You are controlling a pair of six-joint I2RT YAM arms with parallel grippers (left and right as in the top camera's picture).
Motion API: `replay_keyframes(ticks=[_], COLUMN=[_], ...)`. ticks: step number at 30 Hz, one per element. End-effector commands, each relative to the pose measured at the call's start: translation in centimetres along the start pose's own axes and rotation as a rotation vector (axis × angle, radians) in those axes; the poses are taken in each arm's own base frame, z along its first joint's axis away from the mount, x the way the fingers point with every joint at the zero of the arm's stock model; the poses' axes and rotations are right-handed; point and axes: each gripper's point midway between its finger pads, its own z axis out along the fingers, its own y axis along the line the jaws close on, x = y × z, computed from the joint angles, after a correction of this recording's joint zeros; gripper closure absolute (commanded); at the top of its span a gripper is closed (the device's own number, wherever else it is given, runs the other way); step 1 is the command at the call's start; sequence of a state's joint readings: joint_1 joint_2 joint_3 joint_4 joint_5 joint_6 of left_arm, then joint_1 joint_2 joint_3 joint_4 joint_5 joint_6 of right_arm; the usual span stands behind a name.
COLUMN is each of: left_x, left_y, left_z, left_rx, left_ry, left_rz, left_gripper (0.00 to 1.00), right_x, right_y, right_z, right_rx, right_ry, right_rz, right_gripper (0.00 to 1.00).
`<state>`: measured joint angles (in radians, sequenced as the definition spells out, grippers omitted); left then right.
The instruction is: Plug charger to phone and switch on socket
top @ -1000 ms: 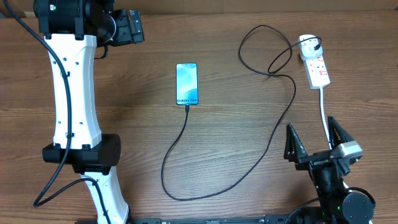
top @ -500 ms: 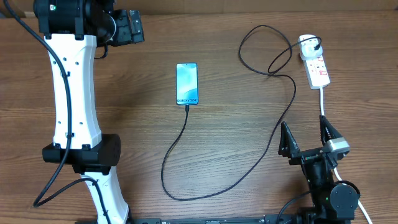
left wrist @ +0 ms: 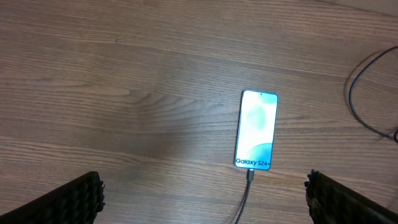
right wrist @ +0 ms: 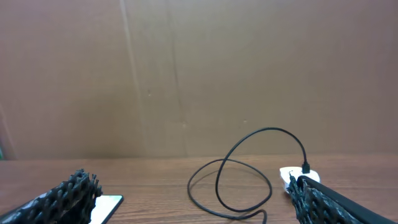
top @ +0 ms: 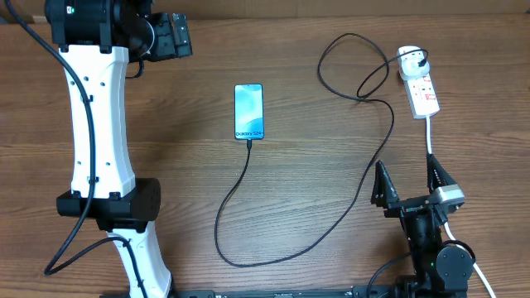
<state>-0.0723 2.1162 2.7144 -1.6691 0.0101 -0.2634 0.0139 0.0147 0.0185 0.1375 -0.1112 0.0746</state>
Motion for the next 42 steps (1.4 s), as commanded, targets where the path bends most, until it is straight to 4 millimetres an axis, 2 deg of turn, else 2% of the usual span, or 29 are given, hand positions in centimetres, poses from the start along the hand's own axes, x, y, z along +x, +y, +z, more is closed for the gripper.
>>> replay_keyframes(ticks=[1,4,10,19,42], left_x=[0.0,0.0,0.0,0.0,0.0], left_y=[-0.1,-0.1,-0.1,-0.1,-0.1], left_z=[0.3,0.3,0.3,0.3,0.3], left_rx=[-0.008,-0.008,-0.008,-0.008,-0.008], left_ry=[0.001,0.001,0.001,0.001,0.001], left_rz=[-0.008,-0.008,-0.008,-0.008,-0.008], left_gripper=[0.00,0.00,0.00,0.00,0.00], right_x=[0.8,2.8,5.5,5.4,5.5], right_y=[-0.7,-1.0,-1.6,-1.5,-2.1], right_z=[-0.1,-0.2,-0.7,-0.7,-0.7], right_rx=[0.038,0.053,0.080,0.066,0.100], right_ry=[0.020,0.100,0.210,0.213,0.217], right_rz=[0.002,0.011,0.018,-0.109,-0.107], right_gripper=[0.00,0.00,0.00,0.00,0.00])
